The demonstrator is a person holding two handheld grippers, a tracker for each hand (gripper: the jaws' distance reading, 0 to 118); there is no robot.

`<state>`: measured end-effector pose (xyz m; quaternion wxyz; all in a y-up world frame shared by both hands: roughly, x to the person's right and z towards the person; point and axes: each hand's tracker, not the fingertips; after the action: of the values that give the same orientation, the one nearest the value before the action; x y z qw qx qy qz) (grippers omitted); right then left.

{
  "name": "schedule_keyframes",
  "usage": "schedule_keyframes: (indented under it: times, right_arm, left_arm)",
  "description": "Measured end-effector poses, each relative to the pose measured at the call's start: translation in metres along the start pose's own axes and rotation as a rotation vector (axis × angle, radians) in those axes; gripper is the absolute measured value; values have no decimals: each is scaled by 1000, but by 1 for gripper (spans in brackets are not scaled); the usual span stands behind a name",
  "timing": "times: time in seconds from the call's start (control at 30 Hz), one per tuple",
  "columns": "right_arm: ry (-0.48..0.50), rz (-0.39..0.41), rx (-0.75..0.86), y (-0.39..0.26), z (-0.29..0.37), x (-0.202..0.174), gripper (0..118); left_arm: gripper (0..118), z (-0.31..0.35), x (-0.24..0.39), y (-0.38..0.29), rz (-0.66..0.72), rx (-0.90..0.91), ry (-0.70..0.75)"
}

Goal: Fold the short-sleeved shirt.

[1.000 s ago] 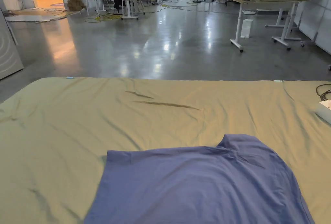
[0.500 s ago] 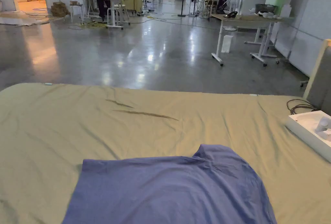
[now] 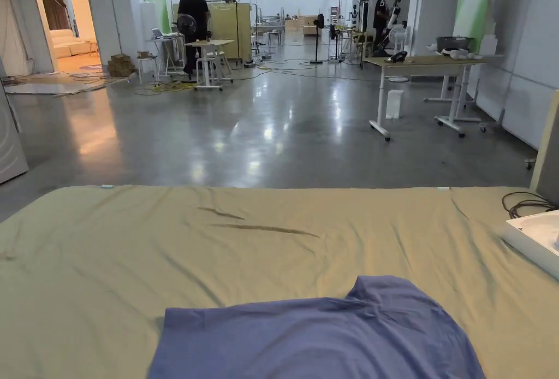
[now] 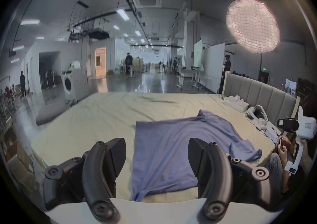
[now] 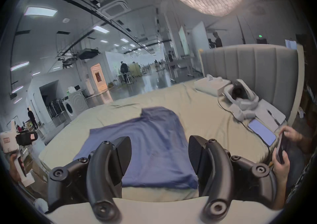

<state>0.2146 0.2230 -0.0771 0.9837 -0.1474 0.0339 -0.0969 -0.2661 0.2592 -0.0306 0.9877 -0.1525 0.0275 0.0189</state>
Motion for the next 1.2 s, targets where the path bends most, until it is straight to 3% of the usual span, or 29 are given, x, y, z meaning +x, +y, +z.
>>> schedule_keyframes:
  times: [0.07, 0.1, 0.13, 0.17, 0.2, 0.23, 0.73, 0.93, 1.0, 1.07, 1.17, 1.2]
  right_arm:
    - [13, 57, 17, 13, 2, -17, 67]
    - [24, 90, 37, 19, 5, -27, 58]
    - [38, 111, 50, 23, 6, -32, 40]
    - [46, 129, 64, 26, 8, -37, 26]
    - [50, 138, 69, 29, 10, -42, 14]
    - [58, 143, 70, 30, 11, -45, 0]
    - [99, 165, 27, 19, 8, -51, 0]
    - [133, 172, -60, 3, -4, -48, 0]
    - [136, 162, -80, -2, -9, -48, 0]
    - [142, 158, -105, -3, -14, -51, 0]
    - [137, 163, -133, -6, -22, -53, 0]
    - [141, 162, -145, -8, -24, -52, 0]
  left_arm:
    - [73, 3, 11, 7, -39, 40, -31]
    - [59, 4, 17, 10, -48, 61, -39]
    - [24, 6, 23, 12, -50, 60, -35]
    - [6, 7, 28, 14, -58, 70, -33]
    - [3, 11, 30, 14, -62, 82, -27]
    - [1, 13, 30, 13, -26, 88, -51]
    - [1, 11, -17, -6, 73, -10, 8]
    - [1, -18, -58, -32, 100, -168, 16]
    - [3, -32, -70, -48, 100, -224, 46]
    - [17, -45, -84, -63, 123, -286, 29]
    - [77, -65, -93, -89, 128, -385, 14]
    - [87, -71, -95, -97, 104, -413, 26]
